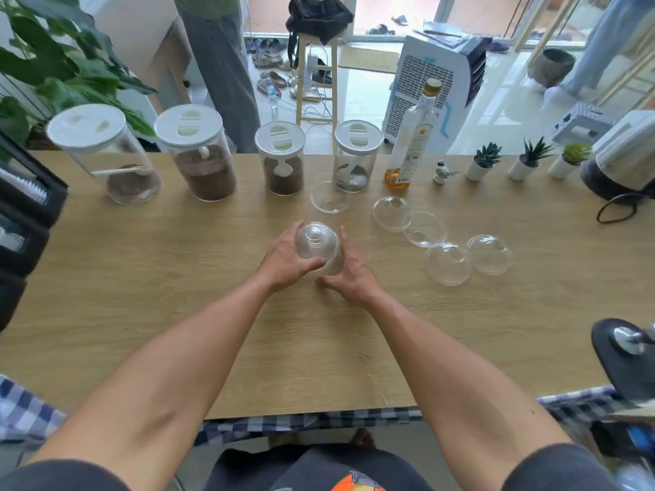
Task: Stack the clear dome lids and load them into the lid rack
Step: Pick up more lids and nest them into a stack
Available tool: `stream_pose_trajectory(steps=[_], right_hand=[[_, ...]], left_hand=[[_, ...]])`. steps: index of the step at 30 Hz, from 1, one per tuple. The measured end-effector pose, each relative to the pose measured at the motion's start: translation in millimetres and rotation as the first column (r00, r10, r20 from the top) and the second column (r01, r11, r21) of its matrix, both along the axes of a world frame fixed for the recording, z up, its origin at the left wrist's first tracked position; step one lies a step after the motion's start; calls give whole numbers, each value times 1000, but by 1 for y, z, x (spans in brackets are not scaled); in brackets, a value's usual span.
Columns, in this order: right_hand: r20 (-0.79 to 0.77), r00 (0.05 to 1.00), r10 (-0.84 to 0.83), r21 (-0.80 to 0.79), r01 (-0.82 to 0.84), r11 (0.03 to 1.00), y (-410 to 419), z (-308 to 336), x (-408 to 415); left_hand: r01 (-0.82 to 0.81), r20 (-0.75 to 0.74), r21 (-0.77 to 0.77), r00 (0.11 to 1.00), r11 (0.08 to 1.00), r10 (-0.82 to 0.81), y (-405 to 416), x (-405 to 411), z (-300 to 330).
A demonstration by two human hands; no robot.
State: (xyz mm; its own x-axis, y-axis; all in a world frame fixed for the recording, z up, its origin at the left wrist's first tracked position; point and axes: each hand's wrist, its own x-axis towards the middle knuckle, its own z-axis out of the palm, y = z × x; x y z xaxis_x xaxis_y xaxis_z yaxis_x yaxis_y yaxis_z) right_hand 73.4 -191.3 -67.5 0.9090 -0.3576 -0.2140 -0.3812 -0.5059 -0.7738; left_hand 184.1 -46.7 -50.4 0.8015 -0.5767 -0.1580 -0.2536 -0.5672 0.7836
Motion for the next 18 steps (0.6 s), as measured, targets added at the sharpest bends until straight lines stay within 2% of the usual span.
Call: stream_pose_trajectory(steps=[7,12,15,18], right_hand=[[-17,1000,-11,10,11,1000,-1,2,1],[-23,970,-241,46,242,969,2,7,9],[-9,952,-307,132,306,943,1,2,14],[-22,922,-387,286,377,881,2,5,22]], left_hand=[[-70,-112,-29,992,997,66,0,-2,0],[-256,-194,12,948,967,253,0,-6,4],[-272,-232,-11,937,962,262,-4,-10,-3],[-312,-302,-119,916,942,265,-7,-12,-16]])
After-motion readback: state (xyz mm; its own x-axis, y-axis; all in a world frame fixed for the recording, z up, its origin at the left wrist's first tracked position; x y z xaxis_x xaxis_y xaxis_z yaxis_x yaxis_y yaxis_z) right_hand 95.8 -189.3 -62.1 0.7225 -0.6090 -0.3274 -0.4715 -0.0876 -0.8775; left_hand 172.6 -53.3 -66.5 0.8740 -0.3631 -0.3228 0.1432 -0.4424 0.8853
